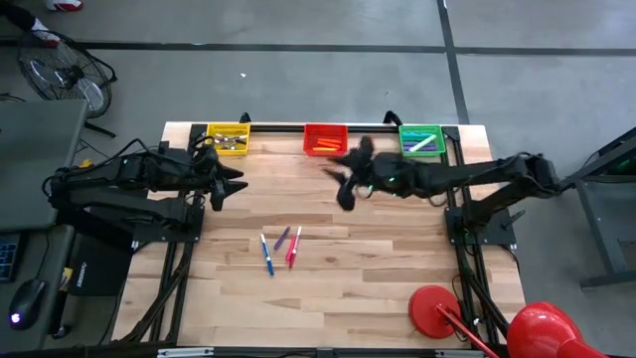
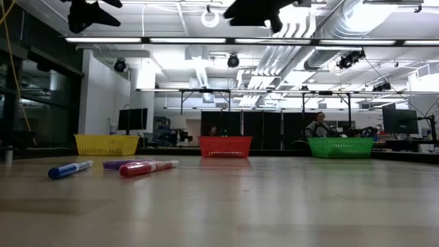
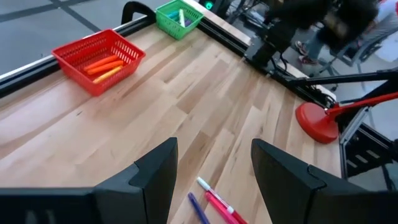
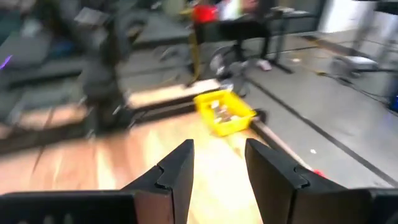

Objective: Pick & Place Markers
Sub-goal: Put the red marker into the yellow bin

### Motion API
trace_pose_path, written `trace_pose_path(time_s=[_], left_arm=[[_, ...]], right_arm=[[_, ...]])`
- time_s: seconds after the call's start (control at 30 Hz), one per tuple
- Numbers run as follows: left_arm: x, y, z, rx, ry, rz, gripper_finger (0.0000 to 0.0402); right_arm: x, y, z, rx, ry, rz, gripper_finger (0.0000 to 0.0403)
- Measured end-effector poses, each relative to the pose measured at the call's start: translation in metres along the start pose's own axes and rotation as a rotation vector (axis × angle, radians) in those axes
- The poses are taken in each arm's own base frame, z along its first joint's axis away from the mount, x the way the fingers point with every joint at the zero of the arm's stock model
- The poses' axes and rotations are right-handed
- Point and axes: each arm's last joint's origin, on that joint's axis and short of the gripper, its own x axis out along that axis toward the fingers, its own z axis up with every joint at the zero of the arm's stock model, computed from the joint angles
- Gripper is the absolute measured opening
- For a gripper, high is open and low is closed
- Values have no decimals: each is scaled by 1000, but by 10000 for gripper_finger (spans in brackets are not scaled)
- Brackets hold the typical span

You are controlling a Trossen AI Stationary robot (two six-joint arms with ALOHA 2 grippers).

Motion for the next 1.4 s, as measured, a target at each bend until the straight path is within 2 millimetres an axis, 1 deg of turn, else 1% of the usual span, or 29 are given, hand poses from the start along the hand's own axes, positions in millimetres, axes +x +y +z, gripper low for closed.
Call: trace_pose_path(time_s=[0.07, 0.17, 0.23, 0.33, 0.5, 0.67, 0.83, 0.97, 1.07, 1.17, 1.3, 1.4], left_arm=[[-1, 0, 0, 1, 0, -6, 201], [-2, 0, 0, 2, -1, -10, 201], [-4, 1, -1, 3, 4, -12, 202], [-4, 3, -5, -3, 45, 6, 201], [-4, 6, -10, -8, 104, 23, 201], [-5, 5, -9, -12, 93, 8, 202], [-7, 6, -9, -18, 90, -1, 201], [-8, 6, -9, -24, 89, -3, 201], [-7, 6, -9, -33, 89, -3, 201], [-7, 6, -9, -41, 89, -2, 201], [-7, 6, -9, -44, 88, -1, 201], [-7, 6, -9, -47, 88, -1, 201]], right_arm=[[10, 13, -5, -83, 30, 78, 134], [25, 32, -17, -201, 77, 201, 134], [34, 42, -24, -227, 102, 251, 134], [43, 53, -33, -221, 131, 282, 134], [51, 65, -51, -277, 182, 348, 134], [59, 71, -71, -380, 252, 449, 134], [67, 74, -87, -471, 279, 532, 134], [68, 75, -93, -580, 289, 557, 134], [67, 72, -101, -662, 346, 546, 134], [69, 74, -102, -734, 357, 520, 134], [80, 90, -99, -832, 381, 553, 134], [96, 105, -96, -870, 415, 577, 134]])
